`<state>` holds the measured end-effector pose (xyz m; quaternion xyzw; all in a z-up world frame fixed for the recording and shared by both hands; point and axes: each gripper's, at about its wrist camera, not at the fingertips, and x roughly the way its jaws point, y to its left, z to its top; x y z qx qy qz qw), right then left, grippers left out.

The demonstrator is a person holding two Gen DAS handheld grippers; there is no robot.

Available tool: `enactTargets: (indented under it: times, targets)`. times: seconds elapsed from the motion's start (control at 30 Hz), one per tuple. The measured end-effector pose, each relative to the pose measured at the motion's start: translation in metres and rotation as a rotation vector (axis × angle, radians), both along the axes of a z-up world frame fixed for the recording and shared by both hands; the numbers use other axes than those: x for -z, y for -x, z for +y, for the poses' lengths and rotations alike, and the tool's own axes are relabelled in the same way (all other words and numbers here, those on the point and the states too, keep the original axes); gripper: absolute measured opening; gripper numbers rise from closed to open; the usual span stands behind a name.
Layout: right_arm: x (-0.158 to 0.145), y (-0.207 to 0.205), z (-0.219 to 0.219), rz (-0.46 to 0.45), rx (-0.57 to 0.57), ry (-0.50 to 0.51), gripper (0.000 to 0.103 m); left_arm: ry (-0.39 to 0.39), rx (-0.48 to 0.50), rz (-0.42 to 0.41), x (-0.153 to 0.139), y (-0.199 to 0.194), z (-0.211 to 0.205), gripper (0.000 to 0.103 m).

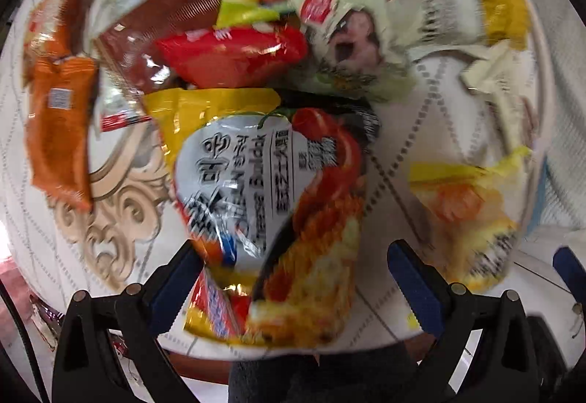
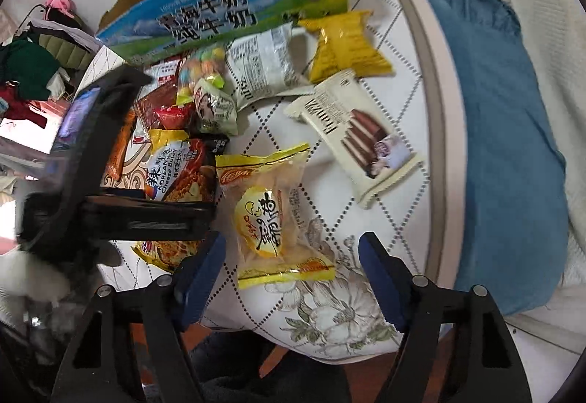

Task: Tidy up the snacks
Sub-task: 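Grasp the Cheese Buldak noodle pack with left tool while right tool grasps yellow bread packet, then carry both packs into the cardboard box and open both tools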

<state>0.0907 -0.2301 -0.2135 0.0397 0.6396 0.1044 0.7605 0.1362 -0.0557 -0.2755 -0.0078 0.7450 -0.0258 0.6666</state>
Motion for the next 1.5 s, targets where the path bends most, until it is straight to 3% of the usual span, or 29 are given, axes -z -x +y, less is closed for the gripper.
enactTargets:
  times: [0.03,0.07,0.17,0.3,0.4,0.5,0.67,0.9,1.0,1.07,1.27,1.37,1.5]
  targets:
    - [0.008,-0.002,0.004,0.014,-0.007,-0.002,0.077,0.000,-0.007,-0.017,0.002,0.000,0.003,0.098]
    - [0.013,-0.003,0.008,0.022,-0.013,0.000,0.077,-0.011,-0.021,-0.037,0.002,0.002,0.008,0.086]
    - [0.025,-0.008,0.017,0.036,-0.034,0.010,0.077,0.033,-0.064,-0.067,-0.003,0.009,0.027,0.085]
    - [0.047,-0.018,0.039,0.066,-0.063,0.055,0.077,-0.010,-0.102,-0.085,-0.013,0.030,0.062,0.085]
    - [0.065,-0.026,0.057,0.097,-0.078,0.082,0.077,0.022,-0.120,-0.059,-0.008,0.035,0.082,0.086]
    - [0.080,-0.035,0.062,0.170,-0.009,0.083,0.062,0.044,-0.102,-0.022,-0.002,0.029,0.086,0.089]
    - [0.085,-0.050,0.049,0.273,0.171,-0.083,0.061,0.054,-0.079,-0.030,-0.011,0.033,0.093,0.089]
    - [0.090,-0.039,0.062,0.291,0.142,0.003,0.070,0.035,-0.077,-0.037,-0.003,0.026,0.087,0.089]
    - [0.111,-0.040,0.072,0.293,0.145,0.015,0.070,0.003,-0.096,-0.062,-0.011,0.016,0.068,0.087]
    - [0.115,-0.038,0.071,0.289,0.148,0.024,0.062,-0.021,-0.101,-0.067,-0.020,0.018,0.064,0.086]
    - [0.096,-0.043,0.068,0.223,0.099,0.002,0.044,-0.029,-0.070,-0.131,-0.066,0.023,0.052,0.085]
    - [0.076,-0.048,0.067,0.191,0.062,-0.028,0.042,-0.001,-0.058,-0.158,-0.094,0.023,0.048,0.085]
    - [0.027,-0.061,0.059,0.144,0.037,-0.094,0.042,0.047,-0.058,-0.216,-0.138,0.016,0.041,0.085]
